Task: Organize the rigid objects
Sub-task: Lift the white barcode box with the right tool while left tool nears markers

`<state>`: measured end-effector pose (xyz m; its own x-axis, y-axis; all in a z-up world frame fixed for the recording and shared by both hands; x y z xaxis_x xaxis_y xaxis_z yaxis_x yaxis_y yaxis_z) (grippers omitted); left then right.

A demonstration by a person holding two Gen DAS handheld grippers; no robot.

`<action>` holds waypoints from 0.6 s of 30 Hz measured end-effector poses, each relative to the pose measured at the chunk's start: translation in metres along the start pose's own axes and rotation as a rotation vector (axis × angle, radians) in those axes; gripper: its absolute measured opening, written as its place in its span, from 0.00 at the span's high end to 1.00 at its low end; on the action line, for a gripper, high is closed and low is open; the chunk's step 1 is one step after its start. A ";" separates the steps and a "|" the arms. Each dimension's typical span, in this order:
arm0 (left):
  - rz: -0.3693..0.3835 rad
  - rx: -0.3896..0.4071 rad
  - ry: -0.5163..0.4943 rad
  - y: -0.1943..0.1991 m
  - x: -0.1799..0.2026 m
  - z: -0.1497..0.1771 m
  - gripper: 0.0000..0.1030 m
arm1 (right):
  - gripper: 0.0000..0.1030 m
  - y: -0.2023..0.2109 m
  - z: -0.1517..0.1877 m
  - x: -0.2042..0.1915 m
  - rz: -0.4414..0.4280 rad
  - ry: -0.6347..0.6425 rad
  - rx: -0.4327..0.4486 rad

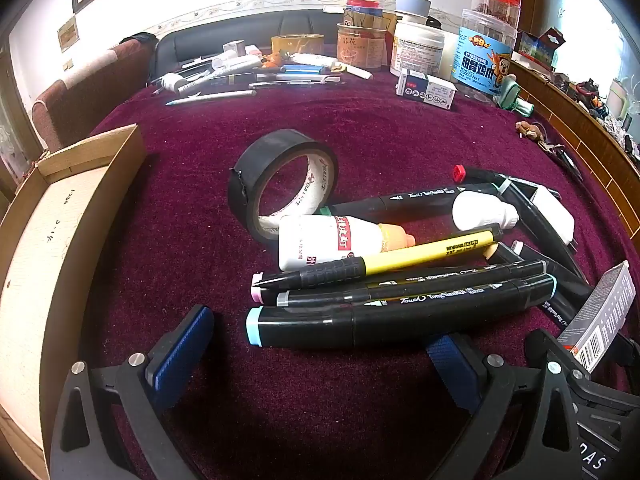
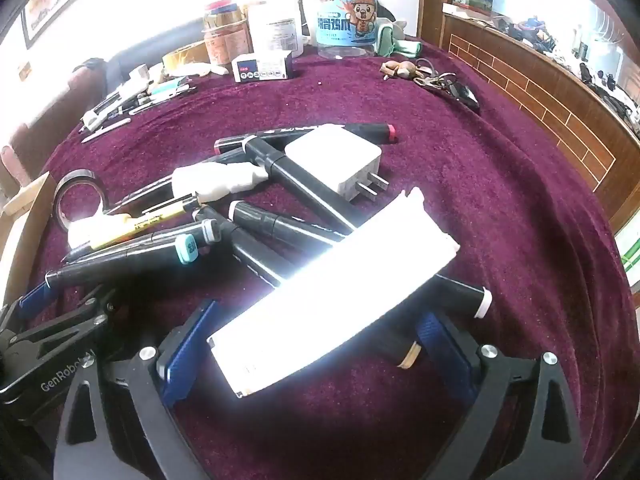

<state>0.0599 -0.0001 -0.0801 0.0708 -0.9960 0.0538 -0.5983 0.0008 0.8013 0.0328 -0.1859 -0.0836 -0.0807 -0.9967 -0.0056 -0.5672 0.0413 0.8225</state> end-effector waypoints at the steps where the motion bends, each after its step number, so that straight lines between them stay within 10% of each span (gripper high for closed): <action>1: 0.000 0.001 0.000 0.000 0.000 0.000 0.00 | 0.07 0.000 0.000 0.000 0.002 0.001 0.001; 18: 0.060 -0.018 -0.089 0.003 -0.003 0.006 0.01 | 0.00 -0.004 0.002 -0.010 -0.017 0.087 -0.018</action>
<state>0.0527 0.0021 -0.0815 -0.0368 -0.9981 0.0495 -0.5846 0.0617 0.8089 0.0340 -0.1759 -0.0877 0.0009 -0.9996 0.0297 -0.5534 0.0242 0.8326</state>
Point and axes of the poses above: each gripper's, at about its wrist camera, not at the fingertips, and y roughly against the way its jaws point, x to its right, z to its underside, the point moved 10 cm from there along -y, roughly the way its jaws point, and after that the axes turned 4 degrees about y, right-handed, at the moved point
